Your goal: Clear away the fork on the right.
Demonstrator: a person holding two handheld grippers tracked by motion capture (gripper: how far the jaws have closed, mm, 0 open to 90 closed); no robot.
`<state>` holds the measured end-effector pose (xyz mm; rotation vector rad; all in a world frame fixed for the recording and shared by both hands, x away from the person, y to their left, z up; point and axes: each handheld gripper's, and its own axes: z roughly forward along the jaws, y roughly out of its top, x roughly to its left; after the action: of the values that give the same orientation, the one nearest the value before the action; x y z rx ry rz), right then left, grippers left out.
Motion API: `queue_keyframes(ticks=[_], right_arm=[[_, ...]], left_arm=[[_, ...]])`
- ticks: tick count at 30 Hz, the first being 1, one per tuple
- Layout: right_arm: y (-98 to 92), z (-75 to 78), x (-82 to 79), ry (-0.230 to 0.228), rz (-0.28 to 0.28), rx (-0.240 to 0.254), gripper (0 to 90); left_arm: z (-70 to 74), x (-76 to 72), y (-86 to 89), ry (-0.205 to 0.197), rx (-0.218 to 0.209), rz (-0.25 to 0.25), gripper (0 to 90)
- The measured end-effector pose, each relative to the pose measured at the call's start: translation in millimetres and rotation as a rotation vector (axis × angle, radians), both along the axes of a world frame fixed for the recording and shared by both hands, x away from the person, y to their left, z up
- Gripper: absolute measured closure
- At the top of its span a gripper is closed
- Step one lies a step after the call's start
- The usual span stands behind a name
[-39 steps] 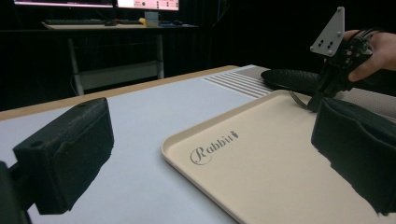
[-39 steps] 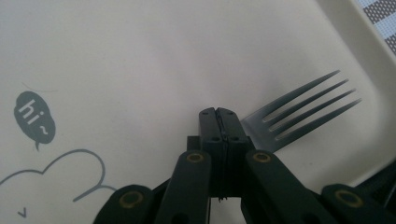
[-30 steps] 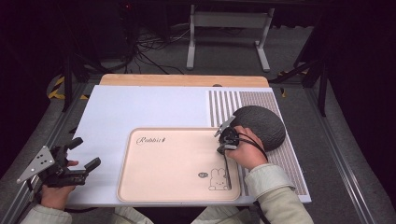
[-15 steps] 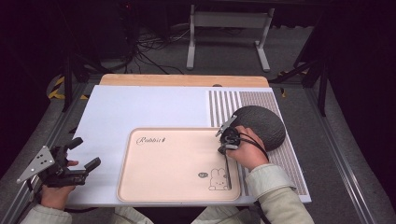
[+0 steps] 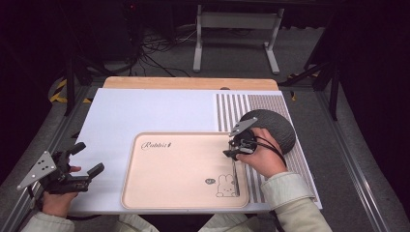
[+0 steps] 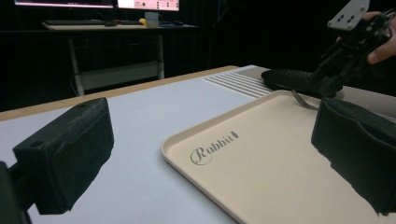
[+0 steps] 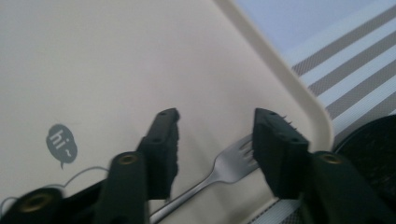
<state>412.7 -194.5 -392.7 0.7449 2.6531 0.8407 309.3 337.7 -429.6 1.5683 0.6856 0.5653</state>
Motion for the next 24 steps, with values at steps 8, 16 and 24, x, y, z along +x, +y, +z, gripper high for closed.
queue_keyframes(ticks=[8,16,24], right_arm=[[-26.5,24.1,-19.8,-0.159,-0.063,0.183,22.9],[-57.3,33.6,-38.9,-0.248,-0.121,0.294,17.3],[-78.7,29.0,-52.7,-0.298,-0.137,0.393,12.0]], left_arm=[[0.1,0.2,-0.2,0.002,0.003,0.0,0.1],[0.0,0.1,-0.6,0.005,0.008,0.001,0.0],[-0.1,-0.1,-0.5,0.0,0.0,0.005,0.0]])
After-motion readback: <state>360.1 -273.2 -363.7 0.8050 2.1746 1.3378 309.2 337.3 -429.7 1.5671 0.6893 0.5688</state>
